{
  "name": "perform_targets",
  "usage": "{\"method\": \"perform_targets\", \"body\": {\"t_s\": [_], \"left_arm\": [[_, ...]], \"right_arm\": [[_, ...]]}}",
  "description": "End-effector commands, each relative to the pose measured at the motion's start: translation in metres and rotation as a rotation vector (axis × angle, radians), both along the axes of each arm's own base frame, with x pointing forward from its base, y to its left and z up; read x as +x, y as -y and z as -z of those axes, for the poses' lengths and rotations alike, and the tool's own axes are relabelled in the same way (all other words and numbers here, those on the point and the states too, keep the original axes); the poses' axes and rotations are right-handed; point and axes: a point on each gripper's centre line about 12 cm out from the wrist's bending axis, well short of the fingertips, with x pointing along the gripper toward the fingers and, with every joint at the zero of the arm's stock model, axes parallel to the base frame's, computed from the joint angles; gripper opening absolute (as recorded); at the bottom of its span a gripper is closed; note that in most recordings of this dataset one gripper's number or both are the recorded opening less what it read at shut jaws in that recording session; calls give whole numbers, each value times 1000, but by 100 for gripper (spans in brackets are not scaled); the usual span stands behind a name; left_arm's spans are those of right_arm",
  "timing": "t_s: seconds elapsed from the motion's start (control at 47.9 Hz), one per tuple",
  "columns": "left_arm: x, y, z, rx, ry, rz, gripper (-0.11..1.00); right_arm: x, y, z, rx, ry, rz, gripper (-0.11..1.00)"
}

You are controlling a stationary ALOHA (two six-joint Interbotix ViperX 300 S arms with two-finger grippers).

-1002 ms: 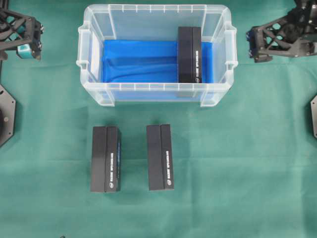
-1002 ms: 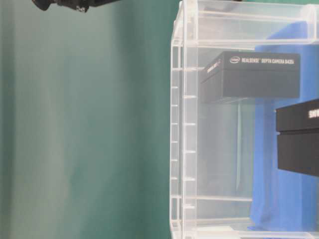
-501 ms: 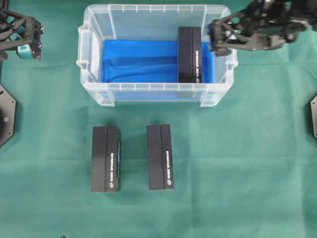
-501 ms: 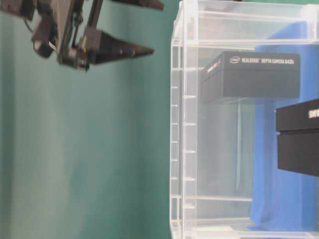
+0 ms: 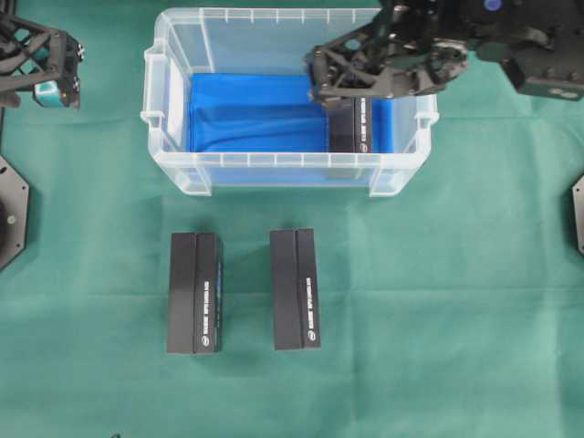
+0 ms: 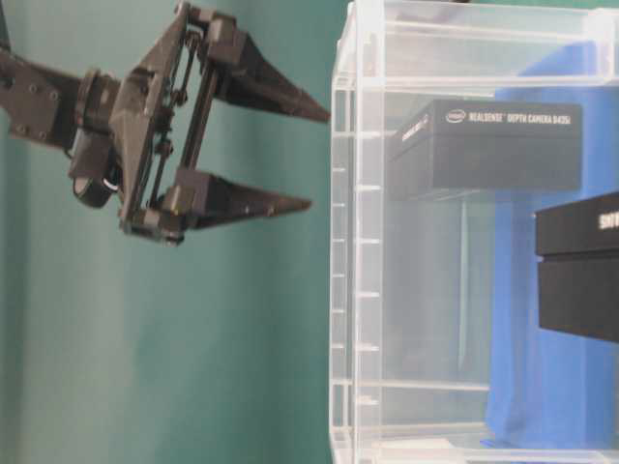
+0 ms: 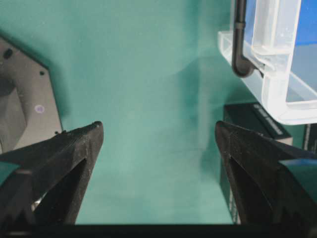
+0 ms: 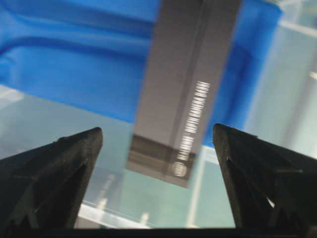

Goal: Take out the box from the case.
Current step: 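Lower the open right gripper around the right box pair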

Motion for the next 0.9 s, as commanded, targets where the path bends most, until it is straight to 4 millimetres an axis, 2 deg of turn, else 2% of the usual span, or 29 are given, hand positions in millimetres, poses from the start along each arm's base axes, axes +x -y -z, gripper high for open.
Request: {"method": "perform_targets", "body": {"t_s": [0.0,0.877], "left_arm": [[-1,0,-6,7,22,0,96],[-3,1,-5,11,21,14,96]], "right_arm": [[4,0,-14,-10,38,-4,91],[3,-1,-8,3,-10,9,91]]}}
